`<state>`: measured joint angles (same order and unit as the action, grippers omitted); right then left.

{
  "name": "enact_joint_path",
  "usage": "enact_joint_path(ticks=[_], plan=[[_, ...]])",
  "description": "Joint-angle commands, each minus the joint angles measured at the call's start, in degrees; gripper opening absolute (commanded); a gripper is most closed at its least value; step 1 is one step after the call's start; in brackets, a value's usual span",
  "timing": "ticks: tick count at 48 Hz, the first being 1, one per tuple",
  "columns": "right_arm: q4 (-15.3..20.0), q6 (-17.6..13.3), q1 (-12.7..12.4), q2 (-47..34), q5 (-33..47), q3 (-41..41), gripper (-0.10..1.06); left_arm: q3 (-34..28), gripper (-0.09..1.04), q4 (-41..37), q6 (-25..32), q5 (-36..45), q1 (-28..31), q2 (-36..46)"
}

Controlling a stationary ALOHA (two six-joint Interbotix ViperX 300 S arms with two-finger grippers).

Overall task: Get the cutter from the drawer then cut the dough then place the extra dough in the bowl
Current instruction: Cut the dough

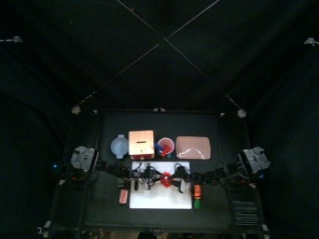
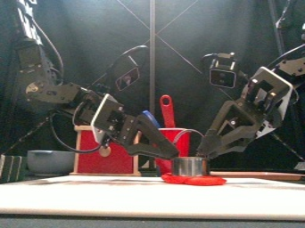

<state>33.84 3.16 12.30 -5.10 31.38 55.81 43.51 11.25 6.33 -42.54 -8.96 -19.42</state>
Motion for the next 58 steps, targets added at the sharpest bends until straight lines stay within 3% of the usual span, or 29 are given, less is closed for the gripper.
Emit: enact_joint_path(ticks=[1,15,26,58], plan=[[-0.1,-0.1,-1.3,1.1,-0.7,0.3,0.79,0.0,0.69,-1.6,0.1,-0.2,-0.4,3.5],[-2.5,-0.1,-1.6,2.1,-0.7,-0.4,0.79,1.3,0.66,-1.9,0.0,2.5,-0.4,3.6],[-2.9,-0.1,-3.0,2.7,-0.7,-0.7,0.79,1.0,0.50,-2.0,0.0,3.1,0.6,3.3],[-8.8,-0.2,-3.3,2.7,-4.7,-3.4,0.79,-3.8,0.49,-2.4,0.0,5.9,2.7,0.2]])
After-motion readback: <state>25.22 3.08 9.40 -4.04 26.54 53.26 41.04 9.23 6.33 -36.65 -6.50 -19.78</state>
